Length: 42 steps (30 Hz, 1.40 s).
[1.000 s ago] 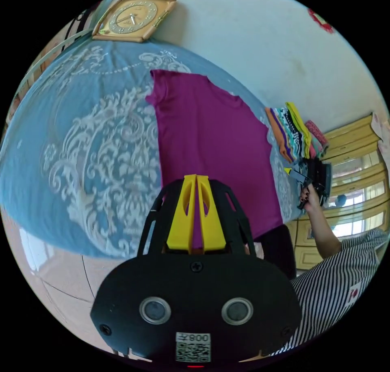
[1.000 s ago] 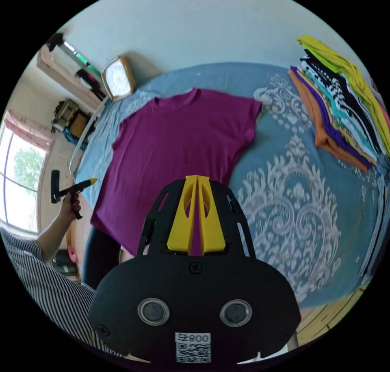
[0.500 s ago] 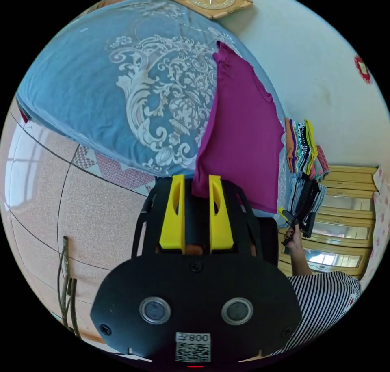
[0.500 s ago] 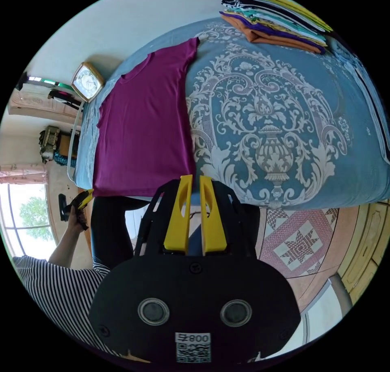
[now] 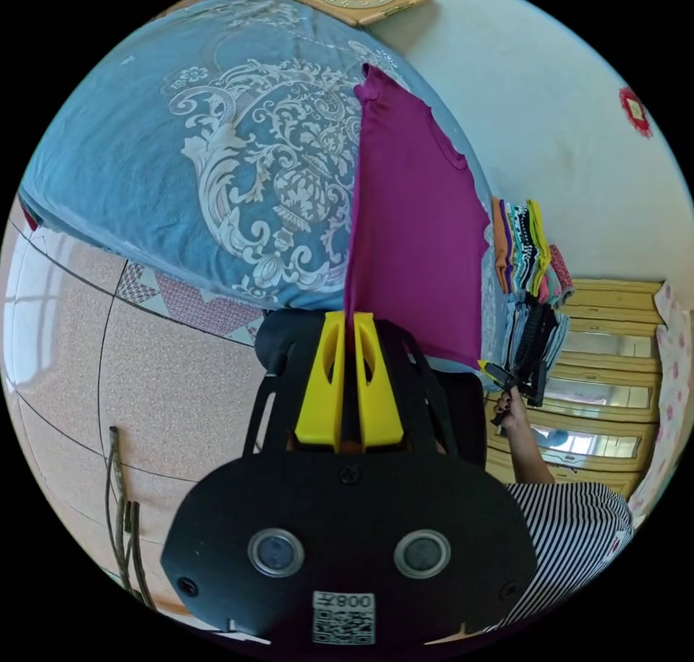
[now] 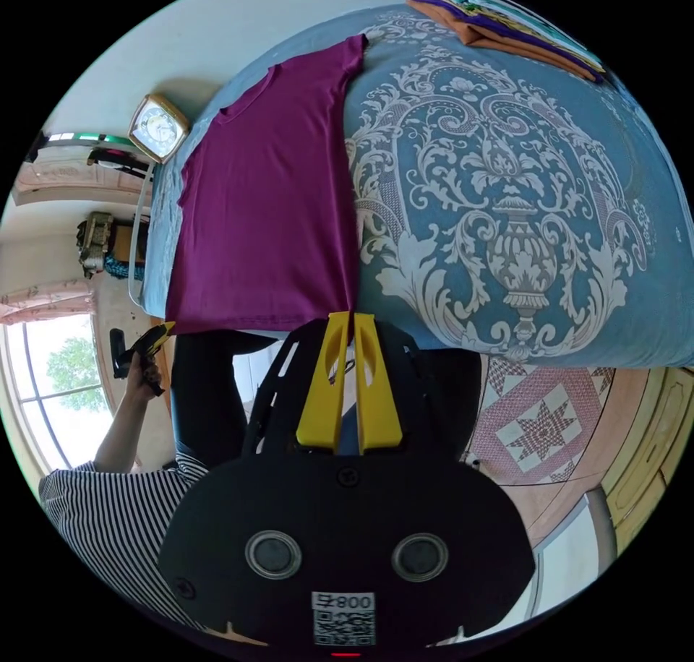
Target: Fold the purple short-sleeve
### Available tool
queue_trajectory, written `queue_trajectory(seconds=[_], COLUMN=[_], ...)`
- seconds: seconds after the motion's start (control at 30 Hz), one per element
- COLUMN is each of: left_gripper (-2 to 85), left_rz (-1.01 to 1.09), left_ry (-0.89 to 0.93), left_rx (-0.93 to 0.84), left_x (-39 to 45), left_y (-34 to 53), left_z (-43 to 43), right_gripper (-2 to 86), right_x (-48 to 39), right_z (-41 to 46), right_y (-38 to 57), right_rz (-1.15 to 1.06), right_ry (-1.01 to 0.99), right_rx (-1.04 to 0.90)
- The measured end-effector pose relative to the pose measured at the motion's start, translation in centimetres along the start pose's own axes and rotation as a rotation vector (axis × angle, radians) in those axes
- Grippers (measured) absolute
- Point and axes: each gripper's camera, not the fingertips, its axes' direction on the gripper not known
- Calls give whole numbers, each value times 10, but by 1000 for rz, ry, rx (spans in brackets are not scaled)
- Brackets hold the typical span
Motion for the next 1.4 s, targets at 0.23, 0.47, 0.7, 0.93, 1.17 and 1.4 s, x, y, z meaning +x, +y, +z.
queue_trajectory(seconds=[0.23,0.47,0.7,0.93,1.17,1.4], left_gripper=[21,22,26,26,15,4], left_rz=[26,19,2,-46,104,228], left_ry=[17,-10,-30,-41,-100,-212], left_rx=[17,-1,7,87,139,-4], left_x=[3,18,46,81,174,281], left_y=[31,41,35,28,-16,-91], left_z=[-37,-61,-86,-142,-189,-168], right_gripper=[6,5,7,3,1,-1], right_x=[11,16,14,17,-18,-100], right_z=[-32,-30,-12,-20,-42,4], right_y=[42,65,54,69,71,16], right_rz=[-11,10,45,84,19,-154], right_ry=[-59,-46,-34,-104,-83,125], right_rx=[24,4,-55,-7,95,39])
